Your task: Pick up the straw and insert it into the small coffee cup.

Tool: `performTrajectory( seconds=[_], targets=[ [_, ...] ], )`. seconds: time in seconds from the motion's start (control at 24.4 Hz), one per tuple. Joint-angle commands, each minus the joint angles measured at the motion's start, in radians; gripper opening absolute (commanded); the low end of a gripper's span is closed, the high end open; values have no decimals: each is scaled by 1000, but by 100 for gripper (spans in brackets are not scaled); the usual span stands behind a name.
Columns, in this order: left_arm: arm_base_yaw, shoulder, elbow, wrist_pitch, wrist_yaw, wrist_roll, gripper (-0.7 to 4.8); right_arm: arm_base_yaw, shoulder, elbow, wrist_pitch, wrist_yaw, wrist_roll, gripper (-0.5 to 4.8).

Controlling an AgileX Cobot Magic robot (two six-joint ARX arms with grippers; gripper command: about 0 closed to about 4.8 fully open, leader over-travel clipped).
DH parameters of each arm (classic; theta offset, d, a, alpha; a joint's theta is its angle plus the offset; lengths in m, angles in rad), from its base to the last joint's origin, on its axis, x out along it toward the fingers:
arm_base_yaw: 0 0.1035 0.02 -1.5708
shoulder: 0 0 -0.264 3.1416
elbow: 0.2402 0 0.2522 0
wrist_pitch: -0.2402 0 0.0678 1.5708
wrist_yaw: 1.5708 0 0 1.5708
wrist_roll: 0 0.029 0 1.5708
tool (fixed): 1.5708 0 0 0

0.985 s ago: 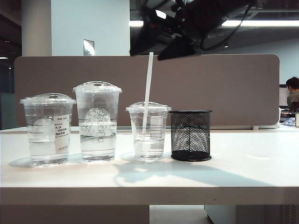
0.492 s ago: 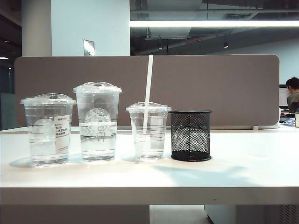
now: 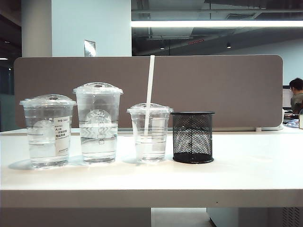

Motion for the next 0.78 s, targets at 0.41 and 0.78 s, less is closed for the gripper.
performTrajectory(
  seconds=[0.41,0.78],
  targets=[
    [-2,33,-375,409,4,-24,-4,2,-192,-298,18,-8,93,-8],
    [-1,33,-375,271,3,79,-4,2,-192,-525,19,-9,138,-8]
  ],
)
